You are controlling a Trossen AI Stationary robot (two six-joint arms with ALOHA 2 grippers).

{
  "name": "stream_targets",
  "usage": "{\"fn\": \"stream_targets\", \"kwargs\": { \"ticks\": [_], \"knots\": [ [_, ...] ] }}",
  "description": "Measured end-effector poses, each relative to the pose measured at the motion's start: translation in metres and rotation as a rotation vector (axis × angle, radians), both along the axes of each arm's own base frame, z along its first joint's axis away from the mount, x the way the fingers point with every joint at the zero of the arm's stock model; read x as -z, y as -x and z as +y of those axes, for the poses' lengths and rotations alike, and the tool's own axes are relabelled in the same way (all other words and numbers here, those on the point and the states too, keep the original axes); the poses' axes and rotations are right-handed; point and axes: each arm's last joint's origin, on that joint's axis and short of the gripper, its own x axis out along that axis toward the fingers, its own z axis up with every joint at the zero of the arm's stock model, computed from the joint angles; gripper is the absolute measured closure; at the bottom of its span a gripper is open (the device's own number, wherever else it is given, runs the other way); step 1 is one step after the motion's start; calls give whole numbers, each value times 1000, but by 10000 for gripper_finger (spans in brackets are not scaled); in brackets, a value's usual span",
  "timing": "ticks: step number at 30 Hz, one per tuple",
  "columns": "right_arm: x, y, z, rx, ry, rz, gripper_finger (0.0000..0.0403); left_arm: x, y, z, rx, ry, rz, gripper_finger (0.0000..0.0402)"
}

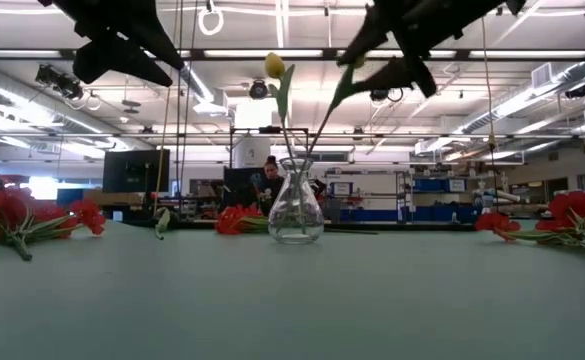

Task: Sort flowers into vase by color
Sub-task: Put the yellow tulip into the transparent vase, then put the red flowers into the transparent vase

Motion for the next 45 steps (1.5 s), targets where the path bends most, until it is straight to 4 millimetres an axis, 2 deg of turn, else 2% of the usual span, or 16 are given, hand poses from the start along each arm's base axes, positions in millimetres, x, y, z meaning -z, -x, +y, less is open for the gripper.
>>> {"fn": "stream_targets", "kwargs": {
  "ticks": [5,11,15,19,23,26,29,35,40,45],
  "knots": [
    [-17,-3,-10,16,33,187,159,0,-2,7,8,-64,37,230],
    [-60,-17,-11,-127,114,168,160,0,-4,16,-17,-87,56,230],
    [-78,-15,-9,-187,121,203,160,0,-4,19,-3,-122,86,230],
    [-91,0,-12,-46,3,301,160,-1,2,23,27,-136,122,230],
    [-100,18,-13,98,-279,342,161,-4,9,27,32,-120,134,230],
    [-91,28,-9,156,-412,433,161,-7,13,32,11,-115,127,230],
    [-73,37,-1,243,-513,544,161,-9,16,39,-25,-111,121,230],
    [-36,47,33,378,-683,657,160,-7,19,48,-48,-90,160,230],
    [4,52,56,465,-815,706,160,-2,21,51,153,-36,270,230],
    [42,64,69,599,-925,780,160,0,22,61,191,-42,315,230]
  ]
}}
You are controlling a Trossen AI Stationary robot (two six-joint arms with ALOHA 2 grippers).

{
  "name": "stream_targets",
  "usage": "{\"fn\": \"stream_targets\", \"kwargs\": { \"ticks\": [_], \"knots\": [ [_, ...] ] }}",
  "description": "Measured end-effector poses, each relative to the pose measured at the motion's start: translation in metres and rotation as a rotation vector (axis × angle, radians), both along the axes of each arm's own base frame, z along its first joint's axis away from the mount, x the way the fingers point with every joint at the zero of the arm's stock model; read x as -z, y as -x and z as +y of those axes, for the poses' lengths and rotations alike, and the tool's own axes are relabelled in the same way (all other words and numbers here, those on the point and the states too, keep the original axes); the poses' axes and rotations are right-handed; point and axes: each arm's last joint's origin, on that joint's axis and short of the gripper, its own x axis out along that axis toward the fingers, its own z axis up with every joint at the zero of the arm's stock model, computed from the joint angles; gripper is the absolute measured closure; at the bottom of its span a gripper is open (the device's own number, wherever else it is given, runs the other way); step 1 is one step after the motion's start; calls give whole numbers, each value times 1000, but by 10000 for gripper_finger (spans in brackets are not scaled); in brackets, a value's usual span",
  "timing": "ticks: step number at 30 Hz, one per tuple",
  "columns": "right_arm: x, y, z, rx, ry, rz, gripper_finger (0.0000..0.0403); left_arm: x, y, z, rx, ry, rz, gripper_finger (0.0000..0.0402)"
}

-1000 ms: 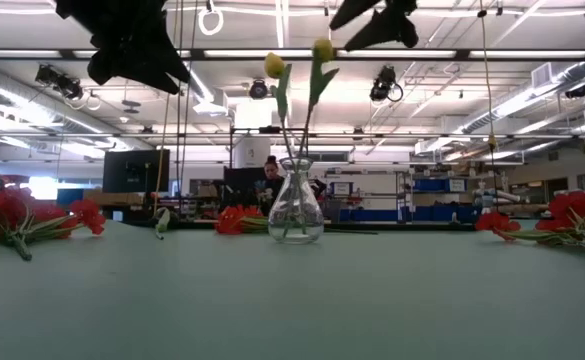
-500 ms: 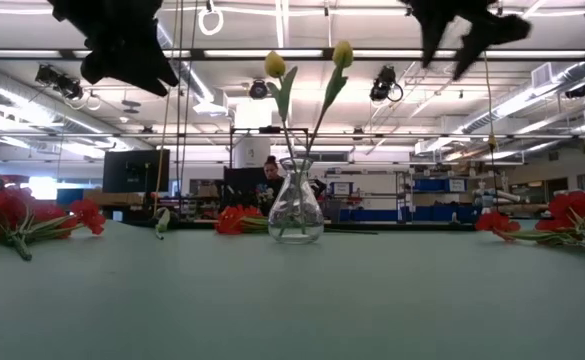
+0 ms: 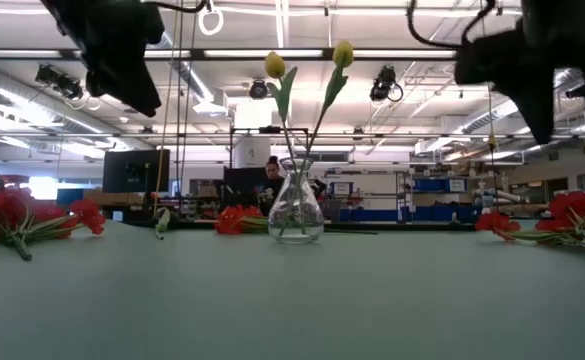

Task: Sort flowers into vase by color
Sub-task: Put the red flowers into the transparent vase

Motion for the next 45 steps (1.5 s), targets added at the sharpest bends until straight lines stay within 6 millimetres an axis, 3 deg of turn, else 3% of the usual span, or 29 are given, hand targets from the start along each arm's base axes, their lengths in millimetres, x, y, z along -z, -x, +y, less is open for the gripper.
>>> {"fn": "stream_targets", "kwargs": {
  "ticks": [11,21,28,33,38,40,45],
  "knots": [
    [58,13,0,239,2,3,160,0,2,28,109,-26,54,230],
    [82,26,-6,334,59,41,164,0,3,32,115,-41,64,230],
    [100,28,-14,350,72,-50,214,2,5,32,116,-33,94,230],
    [104,31,-17,336,71,-40,290,3,7,32,116,-29,108,230],
    [95,20,-15,260,113,-106,379,3,6,32,116,-29,105,230],
    [85,11,-11,226,137,-175,387,3,6,32,111,-27,103,230],
    [65,0,-5,181,189,-266,364,3,6,32,83,-6,90,230]
  ]
}}
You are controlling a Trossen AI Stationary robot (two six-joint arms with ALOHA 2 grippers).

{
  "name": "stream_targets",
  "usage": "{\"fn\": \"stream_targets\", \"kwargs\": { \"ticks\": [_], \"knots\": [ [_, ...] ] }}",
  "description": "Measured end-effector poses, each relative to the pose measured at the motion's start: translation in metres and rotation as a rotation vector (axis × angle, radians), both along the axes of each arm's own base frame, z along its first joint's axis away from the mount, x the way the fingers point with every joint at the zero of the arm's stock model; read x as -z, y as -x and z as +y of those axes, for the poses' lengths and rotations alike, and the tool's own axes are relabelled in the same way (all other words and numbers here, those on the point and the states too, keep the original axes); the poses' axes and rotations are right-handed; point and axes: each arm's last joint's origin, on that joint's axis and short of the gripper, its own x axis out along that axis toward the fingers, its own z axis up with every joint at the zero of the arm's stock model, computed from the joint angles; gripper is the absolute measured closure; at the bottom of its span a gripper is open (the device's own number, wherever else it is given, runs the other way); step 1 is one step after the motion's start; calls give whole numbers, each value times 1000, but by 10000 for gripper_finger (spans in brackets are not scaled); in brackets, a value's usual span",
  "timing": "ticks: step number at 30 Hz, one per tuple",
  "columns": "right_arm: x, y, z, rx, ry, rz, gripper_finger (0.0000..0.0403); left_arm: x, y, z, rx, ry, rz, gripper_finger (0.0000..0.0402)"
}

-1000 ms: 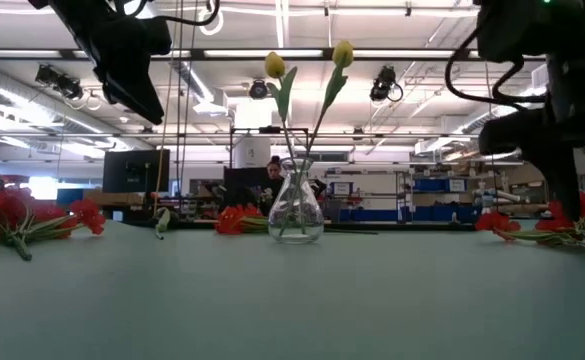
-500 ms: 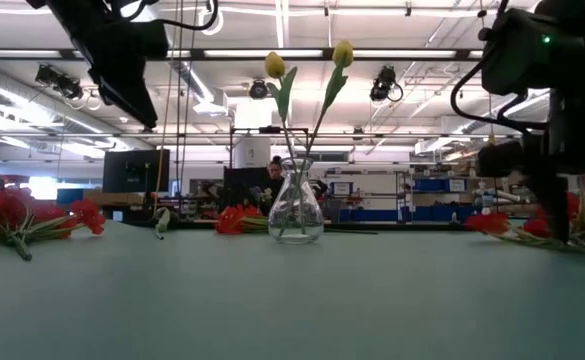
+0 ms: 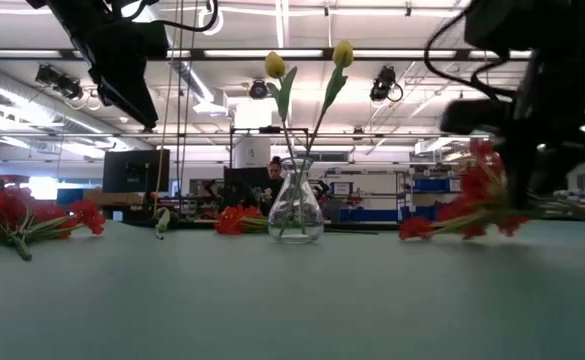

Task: Sort flowers into vase by color
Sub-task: Put the red flowers into the transparent vase

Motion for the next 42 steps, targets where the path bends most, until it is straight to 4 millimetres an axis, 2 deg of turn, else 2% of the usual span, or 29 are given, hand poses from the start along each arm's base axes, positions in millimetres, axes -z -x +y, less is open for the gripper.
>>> {"fn": "stream_targets", "kwargs": {
  "ticks": [7,14,20,24,30,36,42],
  "knots": [
    [-34,5,-7,18,197,-176,388,-2,-2,0,-114,79,-68,230],
    [-65,39,-24,90,440,-260,380,-7,-8,2,-204,142,-182,230],
    [-83,56,-34,-2,632,-272,386,-12,-13,2,-227,164,-276,230],
    [-93,54,-37,-99,736,-293,384,-16,-16,3,-234,170,-326,230],
    [-116,36,-38,-294,999,-314,382,-18,-18,3,-258,194,-371,230],
    [-152,21,-38,-436,1302,-349,377,-18,-18,1,-280,229,-380,230],
    [-190,24,-39,-442,1576,-424,380,-14,-14,0,-300,241,-325,230]
  ]
}}
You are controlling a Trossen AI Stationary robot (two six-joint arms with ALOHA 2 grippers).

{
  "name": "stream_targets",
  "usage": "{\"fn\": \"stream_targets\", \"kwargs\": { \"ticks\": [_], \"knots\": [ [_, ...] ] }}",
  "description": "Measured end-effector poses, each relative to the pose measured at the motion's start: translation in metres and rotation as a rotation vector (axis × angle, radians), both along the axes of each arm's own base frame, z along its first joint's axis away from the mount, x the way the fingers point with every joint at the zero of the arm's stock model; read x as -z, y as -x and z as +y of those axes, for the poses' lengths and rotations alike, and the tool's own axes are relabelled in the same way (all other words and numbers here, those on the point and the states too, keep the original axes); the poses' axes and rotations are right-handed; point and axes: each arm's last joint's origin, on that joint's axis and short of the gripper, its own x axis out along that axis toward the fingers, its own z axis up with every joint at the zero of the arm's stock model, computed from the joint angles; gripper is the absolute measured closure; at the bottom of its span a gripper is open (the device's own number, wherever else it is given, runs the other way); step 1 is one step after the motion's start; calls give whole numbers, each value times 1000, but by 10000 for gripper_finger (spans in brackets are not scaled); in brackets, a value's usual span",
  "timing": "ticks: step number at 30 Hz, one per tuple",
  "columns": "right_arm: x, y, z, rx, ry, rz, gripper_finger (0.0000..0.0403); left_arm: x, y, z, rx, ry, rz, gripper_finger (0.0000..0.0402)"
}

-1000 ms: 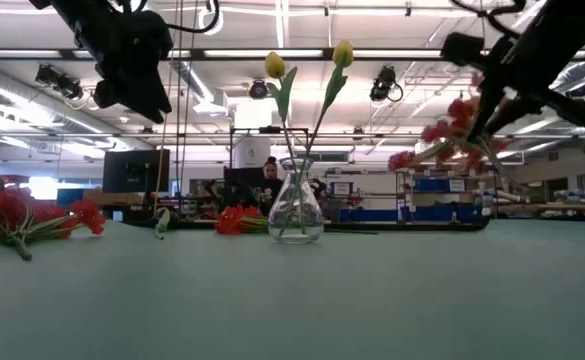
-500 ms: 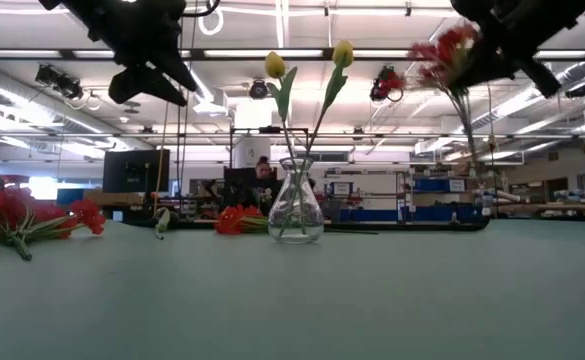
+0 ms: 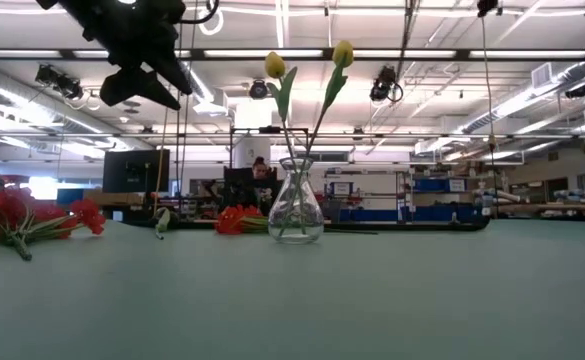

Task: Sort flowers into vase by color
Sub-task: Put the red flowers into the transparent vase

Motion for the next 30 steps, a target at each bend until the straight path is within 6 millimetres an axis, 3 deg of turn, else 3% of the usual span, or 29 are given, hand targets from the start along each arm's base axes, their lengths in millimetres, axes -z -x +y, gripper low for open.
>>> {"fn": "stream_targets", "kwargs": {
  "ticks": [4,12,20,30],
  "knots": [
    [-8,-2,-1,-157,108,-46,378,1,2,0,0,3,19,230],
    [6,-29,-7,-446,55,-82,371,1,3,0,1,-23,29,230],
    [39,-75,-16,-465,37,-17,378,4,7,-1,-52,40,52,230],
    [78,-110,-31,-489,2,76,374,2,19,-3,-85,78,64,230]
  ]
}}
